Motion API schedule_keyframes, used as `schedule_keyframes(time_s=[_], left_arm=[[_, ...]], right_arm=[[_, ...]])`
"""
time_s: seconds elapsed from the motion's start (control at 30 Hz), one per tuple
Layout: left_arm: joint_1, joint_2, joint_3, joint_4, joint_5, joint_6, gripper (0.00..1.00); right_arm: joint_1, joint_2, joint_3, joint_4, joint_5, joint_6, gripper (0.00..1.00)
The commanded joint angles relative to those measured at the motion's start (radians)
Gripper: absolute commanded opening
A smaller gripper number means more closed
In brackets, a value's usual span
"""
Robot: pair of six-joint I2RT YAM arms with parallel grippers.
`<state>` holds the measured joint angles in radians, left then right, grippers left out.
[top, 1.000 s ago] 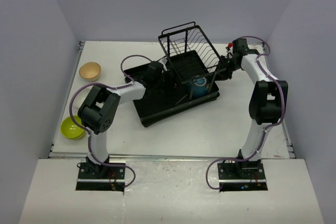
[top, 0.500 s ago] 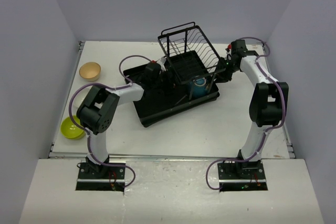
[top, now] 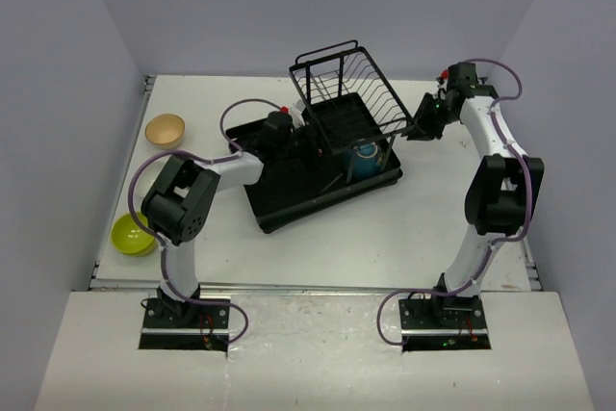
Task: Unload the bowls from the dish rack
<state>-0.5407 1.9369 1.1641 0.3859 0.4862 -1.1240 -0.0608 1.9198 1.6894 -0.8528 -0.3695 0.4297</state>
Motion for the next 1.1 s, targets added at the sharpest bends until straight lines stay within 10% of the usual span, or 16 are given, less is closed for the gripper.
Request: schedule_keyframes(time_s=[0.0,1.07], left_arm=[[0.002,0.023,0.026,0.073,0.045,-0.025,0.89],[-0.001,0.074,0.091,-0.168,-0.011,0.061,0.89]], right_arm=[[0.015,-0.071,-0.02,-0.005,-0.061,0.015,0.22],[0.121,-0.053,-0.04,0.009,-0.086,0.05,0.21]])
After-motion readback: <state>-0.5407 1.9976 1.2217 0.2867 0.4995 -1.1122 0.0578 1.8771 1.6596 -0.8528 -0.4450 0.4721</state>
